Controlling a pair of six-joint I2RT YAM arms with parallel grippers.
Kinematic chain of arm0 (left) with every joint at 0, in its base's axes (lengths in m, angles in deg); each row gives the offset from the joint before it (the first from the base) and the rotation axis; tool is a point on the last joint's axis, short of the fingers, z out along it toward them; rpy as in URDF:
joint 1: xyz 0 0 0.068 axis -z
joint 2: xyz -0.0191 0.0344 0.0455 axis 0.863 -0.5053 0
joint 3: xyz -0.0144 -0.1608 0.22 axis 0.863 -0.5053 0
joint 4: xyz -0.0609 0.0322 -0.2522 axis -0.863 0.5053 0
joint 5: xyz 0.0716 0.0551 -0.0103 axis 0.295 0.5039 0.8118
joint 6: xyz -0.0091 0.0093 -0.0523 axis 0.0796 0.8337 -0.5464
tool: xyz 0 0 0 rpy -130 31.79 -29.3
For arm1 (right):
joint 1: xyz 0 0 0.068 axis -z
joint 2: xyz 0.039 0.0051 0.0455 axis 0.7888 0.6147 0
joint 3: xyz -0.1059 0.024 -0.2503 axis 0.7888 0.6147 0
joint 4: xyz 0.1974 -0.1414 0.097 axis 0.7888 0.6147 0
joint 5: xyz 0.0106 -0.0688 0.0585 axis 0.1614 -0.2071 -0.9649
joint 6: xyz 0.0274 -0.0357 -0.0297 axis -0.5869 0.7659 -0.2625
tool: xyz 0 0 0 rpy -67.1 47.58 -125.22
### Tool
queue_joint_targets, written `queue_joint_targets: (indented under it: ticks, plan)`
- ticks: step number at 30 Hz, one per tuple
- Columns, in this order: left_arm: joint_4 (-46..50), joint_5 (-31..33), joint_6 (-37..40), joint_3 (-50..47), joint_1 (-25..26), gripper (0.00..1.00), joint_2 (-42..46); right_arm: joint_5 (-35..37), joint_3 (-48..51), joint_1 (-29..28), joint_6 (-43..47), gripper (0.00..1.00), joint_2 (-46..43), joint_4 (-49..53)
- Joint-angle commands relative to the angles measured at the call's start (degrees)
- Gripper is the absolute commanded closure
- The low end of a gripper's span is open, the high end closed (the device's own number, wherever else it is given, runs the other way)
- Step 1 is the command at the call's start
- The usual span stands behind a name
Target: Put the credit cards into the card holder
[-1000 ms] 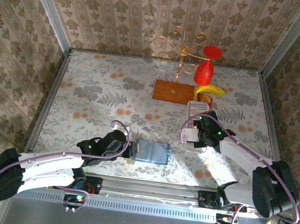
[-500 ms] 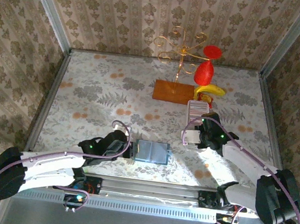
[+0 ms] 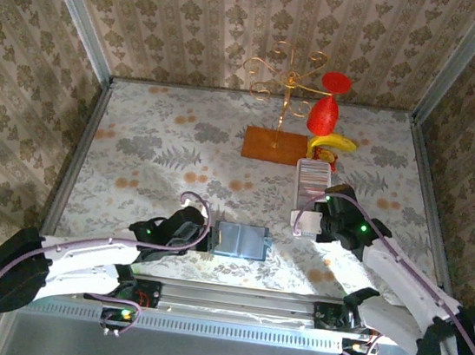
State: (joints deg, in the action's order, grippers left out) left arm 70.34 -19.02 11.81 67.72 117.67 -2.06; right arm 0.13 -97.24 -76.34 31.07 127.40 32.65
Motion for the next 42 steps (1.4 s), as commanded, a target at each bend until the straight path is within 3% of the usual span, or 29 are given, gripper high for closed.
queue_joint_targets:
  ticks: [1,4,7,9,12,14,17,21,27,42]
  plan:
    - [-0.34,-0.57,0.63,1.9,-0.71,0.75,-1.4,-0.48,-1.7,-3.77,-9.87,1.0,-5.95,9.54]
    - [0.65,-0.44,0.54,2.7,-1.19,0.71,-2.4,0.11,-3.96,-9.22,-24.4,1.0,-10.28,11.62]
    - [1.24,-0.39,0.71,3.04,-2.06,0.71,-3.02,-0.27,-6.45,-13.0,-47.76,1.0,-13.36,7.61]
    - [1.66,-0.66,0.94,3.53,-2.47,0.69,-3.63,1.25,-6.44,-14.13,-69.53,1.0,-13.91,1.51]
    - [2.32,-0.97,1.06,4.28,-2.65,0.67,-4.61,-3.93,-3.36,-14.59,-96.65,1.0,-11.63,-6.88]
    - [2.96,-0.93,0.85,4.61,-2.63,0.64,-5.27,-7.94,0.0,-16.2,-111.65,1.0,-8.21,-16.05]
    - [3.42,-0.71,0.54,4.47,-2.73,0.6,-5.72,-5.2,5.43,-20.52,-129.05,1.0,-1.46,-29.0]
    - [3.63,-1.32,0.8,4.89,-2.65,0.55,-6.93,-3.25,5.84,-25.13,-132.27,1.0,9.02,-34.77]
    - [3.48,-1.59,0.56,4.82,-2.46,0.52,-8.05,-4.55,5.12,-27.29,-134.42,1.0,20.44,-41.96]
    - [1.5,-2.02,0.01,3.94,-2.12,0.56,-10.23,-1.28,6.49,-27.76,-135.03,1.0,23.14,-41.35]
